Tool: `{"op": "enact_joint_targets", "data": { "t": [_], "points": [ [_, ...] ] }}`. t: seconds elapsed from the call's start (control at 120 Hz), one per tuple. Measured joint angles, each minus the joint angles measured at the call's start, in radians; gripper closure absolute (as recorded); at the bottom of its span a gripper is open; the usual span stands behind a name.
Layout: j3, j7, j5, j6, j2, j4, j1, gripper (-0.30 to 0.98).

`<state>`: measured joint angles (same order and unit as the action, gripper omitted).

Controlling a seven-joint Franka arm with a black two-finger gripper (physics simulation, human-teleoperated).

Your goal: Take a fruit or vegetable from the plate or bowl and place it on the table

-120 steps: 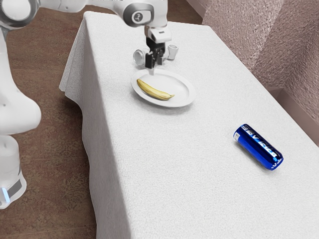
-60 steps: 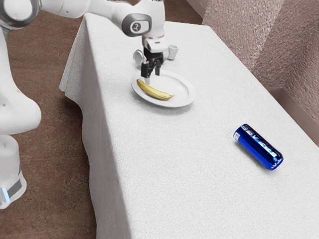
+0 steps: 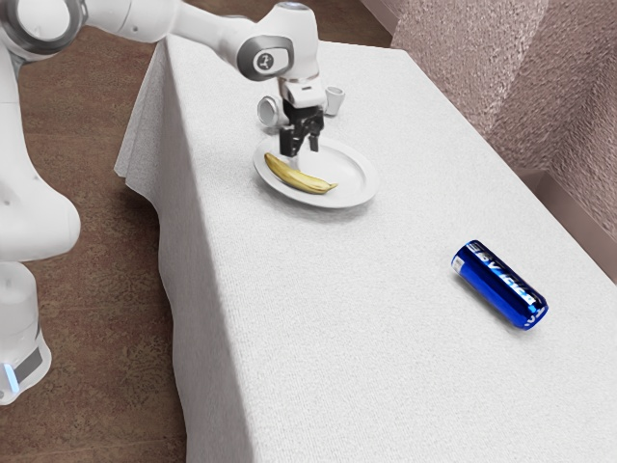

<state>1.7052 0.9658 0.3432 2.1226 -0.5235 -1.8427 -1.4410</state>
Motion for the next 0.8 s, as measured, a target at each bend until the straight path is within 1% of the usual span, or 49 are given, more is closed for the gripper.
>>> {"op": "enact_joint_targets", "data": {
  "t": [0.158,0.258,0.583,0.8],
  "points": [
    [0.001,0.003,-0.084,0.027,0.000,-0.010,-0.005,0.00],
    [0.014,0.003,-0.113,0.018,0.009,-0.016,-0.009,0.00],
    [0.021,0.033,-0.159,-0.088,0.040,-0.009,-0.004,0.00],
    [0.048,0.065,-0.149,-0.150,0.053,-0.005,-0.004,0.00]
  ]
}}
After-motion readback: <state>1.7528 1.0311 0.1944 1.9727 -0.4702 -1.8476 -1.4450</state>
